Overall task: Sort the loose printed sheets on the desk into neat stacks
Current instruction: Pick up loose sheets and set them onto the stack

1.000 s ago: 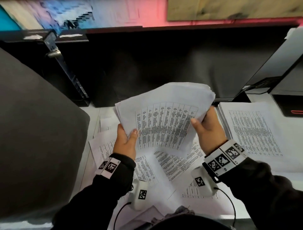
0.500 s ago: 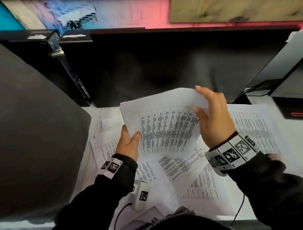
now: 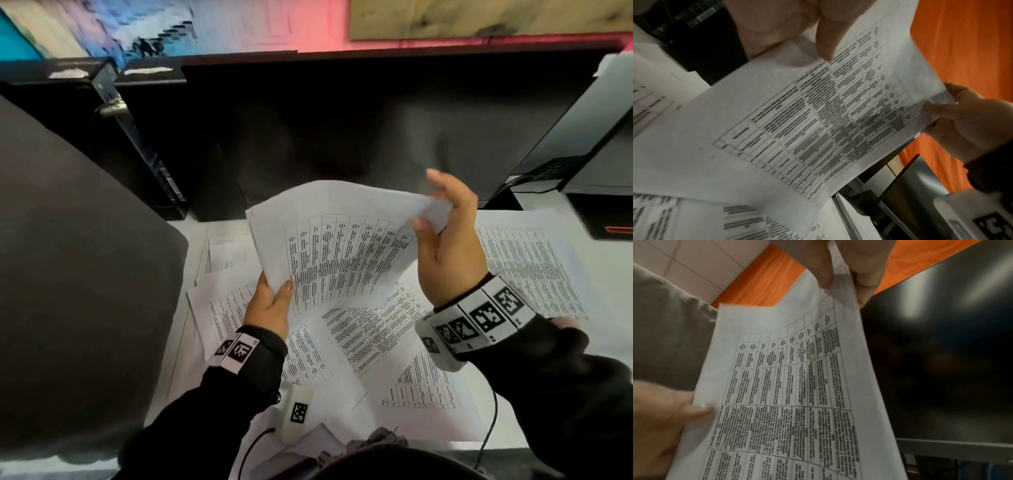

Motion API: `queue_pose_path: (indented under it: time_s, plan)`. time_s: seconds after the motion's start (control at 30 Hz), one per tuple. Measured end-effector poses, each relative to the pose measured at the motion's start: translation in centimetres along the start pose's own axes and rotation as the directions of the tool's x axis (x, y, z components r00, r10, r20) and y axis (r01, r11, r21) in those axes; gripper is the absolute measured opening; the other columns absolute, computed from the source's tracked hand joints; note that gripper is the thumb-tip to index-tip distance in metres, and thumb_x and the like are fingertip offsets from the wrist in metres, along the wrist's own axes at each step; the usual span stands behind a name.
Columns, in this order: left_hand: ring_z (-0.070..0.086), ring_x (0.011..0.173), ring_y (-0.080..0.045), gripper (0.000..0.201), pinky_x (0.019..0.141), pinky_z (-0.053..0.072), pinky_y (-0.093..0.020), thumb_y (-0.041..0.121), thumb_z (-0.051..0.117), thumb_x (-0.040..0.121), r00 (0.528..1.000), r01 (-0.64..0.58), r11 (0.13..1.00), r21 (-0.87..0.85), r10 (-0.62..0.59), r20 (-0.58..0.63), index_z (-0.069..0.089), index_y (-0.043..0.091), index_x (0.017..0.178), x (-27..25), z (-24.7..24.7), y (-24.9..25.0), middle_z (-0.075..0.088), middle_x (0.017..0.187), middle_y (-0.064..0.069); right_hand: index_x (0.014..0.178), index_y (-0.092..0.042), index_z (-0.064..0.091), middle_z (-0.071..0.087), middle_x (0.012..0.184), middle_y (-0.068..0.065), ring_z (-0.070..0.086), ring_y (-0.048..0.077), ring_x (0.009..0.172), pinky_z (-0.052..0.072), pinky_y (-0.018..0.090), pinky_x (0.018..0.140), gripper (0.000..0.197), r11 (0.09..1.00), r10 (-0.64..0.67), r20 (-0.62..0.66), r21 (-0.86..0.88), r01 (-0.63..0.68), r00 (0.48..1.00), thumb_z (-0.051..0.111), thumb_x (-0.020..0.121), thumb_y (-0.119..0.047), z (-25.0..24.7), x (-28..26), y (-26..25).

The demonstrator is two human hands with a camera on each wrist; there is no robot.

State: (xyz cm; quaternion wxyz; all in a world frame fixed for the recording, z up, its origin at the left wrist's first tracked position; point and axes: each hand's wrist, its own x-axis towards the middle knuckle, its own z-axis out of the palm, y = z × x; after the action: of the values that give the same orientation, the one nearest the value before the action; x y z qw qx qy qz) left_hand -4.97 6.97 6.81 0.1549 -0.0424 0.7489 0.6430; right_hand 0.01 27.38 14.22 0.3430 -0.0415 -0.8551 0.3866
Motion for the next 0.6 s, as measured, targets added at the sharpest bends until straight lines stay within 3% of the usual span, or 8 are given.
queue_pose_path:
  time_s: [0.1, 0.13, 0.27, 0.3, 0.37, 0.43, 0.5, 0.6]
  plan:
    - [0.053, 0.115, -0.016, 0.036, 0.103, 0.039, -0.034, 0.025, 0.047, 0.094, 0.998, 0.006, 1.0, -0.007, -0.007, -0.066, 0.047, 0.031, 0.13, 0.2, 0.1, -0.1, 0.057, 0.11, 0.015, 0.139, -0.038, 0.012, 0.05, 0.116, -0.001, 0.056, 0.01, 0.089, 0.046, 0.009, 0.079, 0.072, 0.993, 0.094, -0.025, 0.068, -0.092, 0.995, 0.051, 0.09, -0.004, -0.8, 0.4, 0.0]
    - [0.053, 0.114, -0.015, 0.035, 0.101, 0.04, -0.034, 0.025, 0.047, 0.094, 0.997, 0.0, 1.0, -0.007, -0.001, -0.077, 0.048, 0.032, 0.128, 0.2, 0.2, 0.1, 0.057, 0.111, 0.015, 0.141, -0.038, 0.008, 0.052, 0.106, 0.0, 0.057, 0.008, 0.082, 0.046, 0.006, 0.074, 0.075, 0.983, 0.154, -0.017, 0.102, -0.152, 0.988, 0.052, 0.09, -0.005, -1.0, 0.5, 0.3]
    - [0.05, 0.11, -0.01, 0.035, 0.096, 0.037, -0.028, 0.025, 0.045, 0.095, 0.996, -0.018, 1.0, 0.0, 0.018, -0.087, 0.045, 0.032, 0.13, 0.1, 0.6, 0.9, 0.055, 0.11, 0.017, 0.144, -0.035, 0.014, 0.049, 0.101, -0.033, 0.059, -0.009, 0.085, 0.05, 0.018, 0.079, 0.072, 0.913, 0.386, 0.115, 0.097, -0.397, 0.915, 0.052, 0.09, -0.007, -1.0, -0.4, 2.4]
    - [0.05, 0.111, -0.01, 0.036, 0.097, 0.037, -0.029, 0.025, 0.045, 0.095, 0.996, -0.023, 1.0, -0.011, 0.021, -0.087, 0.045, 0.031, 0.13, 0.0, 0.8, 1.0, 0.055, 0.111, 0.017, 0.143, -0.035, 0.019, 0.053, 0.101, -0.029, 0.06, -0.006, 0.086, 0.049, 0.022, 0.078, 0.066, 0.885, 0.447, 0.187, 0.05, -0.463, 0.875, 0.051, 0.091, -0.009, -1.0, -0.9, 2.8]
    - [0.05, 0.115, -0.013, 0.036, 0.097, 0.037, -0.029, 0.026, 0.046, 0.095, 0.997, -0.016, 1.0, -0.006, 0.016, -0.079, 0.044, 0.029, 0.13, -0.1, 1.3, 1.0, 0.055, 0.113, 0.015, 0.131, -0.028, 0.037, 0.06, 0.091, -0.005, 0.061, 0.013, 0.085, 0.043, 0.026, 0.074, 0.041, 0.818, 0.564, 0.323, -0.088, -0.569, 0.76, 0.048, 0.093, -0.016, -1.0, -2.1, 3.6]
    - [0.05, 0.116, -0.014, 0.036, 0.095, 0.035, -0.027, 0.026, 0.045, 0.095, 0.998, -0.005, 1.0, 0.016, 0.006, -0.066, 0.042, 0.026, 0.131, -0.2, 1.8, 1.1, 0.055, 0.108, 0.015, 0.096, -0.019, 0.046, 0.046, 0.072, 0.007, 0.048, 0.02, 0.066, 0.038, 0.027, 0.064, 0.003, 0.76, 0.641, 0.364, -0.173, -0.627, 0.676, 0.048, 0.094, -0.02, -0.9, -3.4, 4.5]
    - [0.047, 0.114, -0.012, 0.038, 0.092, 0.031, -0.024, 0.025, 0.044, 0.096, 0.998, 0.015, 0.999, 0.051, -0.012, -0.06, 0.037, 0.021, 0.134, -0.1, 2.3, 0.9, 0.053, 0.104, 0.016, 0.075, -0.015, 0.037, 0.033, 0.065, 0.003, 0.034, 0.015, 0.058, 0.033, 0.025, 0.055, 0.022, 0.734, 0.664, 0.391, -0.178, -0.656, 0.637, 0.048, 0.093, -0.021, -0.9, -4.4, 5.6]
    - [0.047, 0.111, -0.012, 0.03, 0.091, 0.032, -0.024, 0.021, 0.044, 0.096, 0.999, 0.023, 0.998, 0.067, -0.022, -0.024, 0.041, 0.021, 0.125, -0.2, 3.0, 0.3, 0.05, 0.101, 0.019, 0.084, -0.01, 0.046, 0.032, 0.063, 0.002, 0.034, 0.013, 0.057, 0.032, 0.023, 0.054, 0.011, 0.725, 0.665, 0.406, -0.148, -0.673, 0.627, 0.051, 0.092, -0.016, -1.3, -4.7, 6.9]
